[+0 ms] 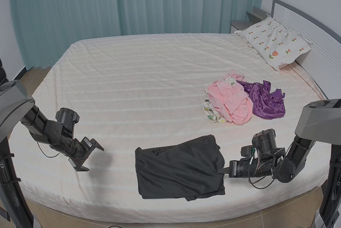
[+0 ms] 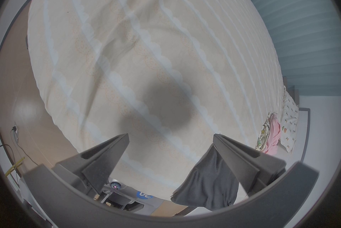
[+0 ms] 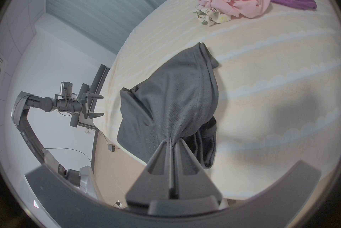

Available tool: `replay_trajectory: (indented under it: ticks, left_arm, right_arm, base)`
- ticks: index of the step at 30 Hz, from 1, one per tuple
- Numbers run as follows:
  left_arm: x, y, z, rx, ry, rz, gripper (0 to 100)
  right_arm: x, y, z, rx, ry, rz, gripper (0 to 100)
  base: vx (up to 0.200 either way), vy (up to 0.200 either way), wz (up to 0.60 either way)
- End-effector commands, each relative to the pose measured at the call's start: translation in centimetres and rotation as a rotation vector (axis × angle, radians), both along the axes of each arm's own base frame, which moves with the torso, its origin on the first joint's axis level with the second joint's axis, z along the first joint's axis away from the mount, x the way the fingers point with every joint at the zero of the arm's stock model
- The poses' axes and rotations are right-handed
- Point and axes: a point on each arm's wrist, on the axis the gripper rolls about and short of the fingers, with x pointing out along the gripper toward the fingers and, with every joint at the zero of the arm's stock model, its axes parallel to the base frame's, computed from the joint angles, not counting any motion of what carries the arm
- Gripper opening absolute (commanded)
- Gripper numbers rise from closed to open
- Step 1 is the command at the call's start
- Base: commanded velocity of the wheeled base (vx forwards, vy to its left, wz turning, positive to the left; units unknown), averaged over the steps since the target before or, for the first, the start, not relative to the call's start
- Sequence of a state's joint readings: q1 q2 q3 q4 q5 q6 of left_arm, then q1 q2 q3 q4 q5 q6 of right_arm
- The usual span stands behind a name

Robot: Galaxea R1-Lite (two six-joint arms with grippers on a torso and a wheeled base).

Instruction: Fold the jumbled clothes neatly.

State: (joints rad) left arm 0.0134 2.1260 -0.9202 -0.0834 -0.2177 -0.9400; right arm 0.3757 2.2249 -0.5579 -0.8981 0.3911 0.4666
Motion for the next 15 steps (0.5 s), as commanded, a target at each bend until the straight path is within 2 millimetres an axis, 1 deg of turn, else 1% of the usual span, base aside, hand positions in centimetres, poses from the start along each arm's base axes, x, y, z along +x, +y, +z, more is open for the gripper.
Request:
replay_trajectory:
  ticks: [1, 3, 7, 10, 12, 15]
  left_arm:
    - [0.0, 0.0, 0.0, 0.000, 0.001, 0.001, 100]
    - [0.0, 0.0, 0.0, 0.000, 0.001, 0.001, 100]
    - [0.0, 0.0, 0.0, 0.000, 0.001, 0.001, 100]
    - [0.0, 0.0, 0.0, 0.000, 0.001, 0.001, 100]
    - [0.0, 0.0, 0.0, 0.000, 0.001, 0.001, 100]
    - [0.0, 0.0, 0.0, 0.000, 0.001, 0.001, 100]
  right_arm:
    - [-0.3, -0.5, 2.1, 0.023, -0.036, 0.003, 0]
    - [-0.5, -0.6, 2.2, 0.010, -0.014, 0.006, 0]
    - [-1.2, -0.9, 1.4, -0.070, 0.030, 0.069, 0]
    - [-1.2, -1.0, 1.4, -0.087, 0.036, 0.082, 0]
    - [-1.0, -1.5, 1.4, -0.090, 0.034, 0.068, 0]
    - [-1.1, -1.7, 1.1, -0.101, 0.055, 0.068, 0]
  base:
    - [0.000, 0.000, 0.00]
    - [0.000, 0.000, 0.00]
    - [0.000, 0.000, 0.00]
    - [0.000, 0.000, 0.00]
    - [0.000, 0.000, 0.00]
    - [0.000, 0.000, 0.00]
